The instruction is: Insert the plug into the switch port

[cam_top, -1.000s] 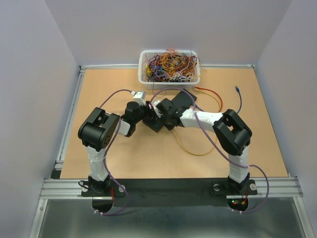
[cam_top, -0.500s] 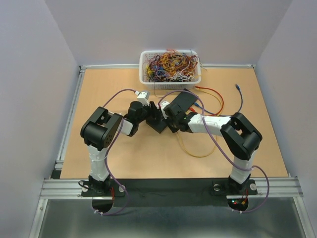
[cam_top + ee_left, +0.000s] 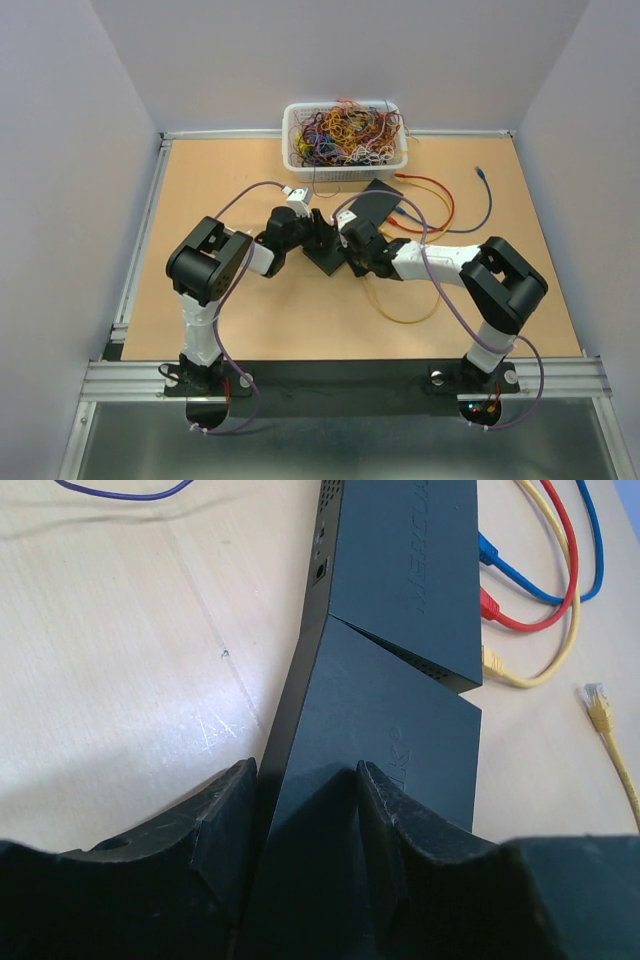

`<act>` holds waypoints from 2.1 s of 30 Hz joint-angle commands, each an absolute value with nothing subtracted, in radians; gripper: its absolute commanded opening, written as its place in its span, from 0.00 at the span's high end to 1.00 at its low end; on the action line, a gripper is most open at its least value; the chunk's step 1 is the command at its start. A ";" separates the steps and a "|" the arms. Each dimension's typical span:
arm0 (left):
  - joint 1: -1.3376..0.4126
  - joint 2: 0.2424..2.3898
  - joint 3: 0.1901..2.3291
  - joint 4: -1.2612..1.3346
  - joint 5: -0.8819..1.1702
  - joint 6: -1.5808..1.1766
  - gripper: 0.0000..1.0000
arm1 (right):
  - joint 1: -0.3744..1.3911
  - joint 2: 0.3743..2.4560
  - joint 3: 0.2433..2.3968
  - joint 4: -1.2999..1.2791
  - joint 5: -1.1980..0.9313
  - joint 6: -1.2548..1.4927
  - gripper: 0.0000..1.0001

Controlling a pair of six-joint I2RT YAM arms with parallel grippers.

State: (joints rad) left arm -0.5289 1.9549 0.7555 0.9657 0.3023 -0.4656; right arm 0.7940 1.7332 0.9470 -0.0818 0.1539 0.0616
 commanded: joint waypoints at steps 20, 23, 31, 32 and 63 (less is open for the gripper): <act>-0.684 1.950 0.687 0.672 0.488 -0.597 0.39 | 0.816 1.663 0.933 0.160 0.259 0.114 0.50; -0.675 1.941 0.677 0.670 0.472 -0.600 0.38 | 0.816 1.644 0.919 0.149 0.262 0.114 0.45; -0.658 1.916 0.655 0.666 0.437 -0.618 0.38 | 0.816 1.629 0.893 0.137 0.268 0.114 0.34; -0.658 1.910 0.650 0.664 0.422 -0.620 0.38 | 0.815 1.632 0.896 0.137 0.271 0.115 0.33; -0.641 1.933 0.727 0.632 0.360 -0.635 0.38 | 0.742 1.799 1.051 0.094 0.411 0.035 0.29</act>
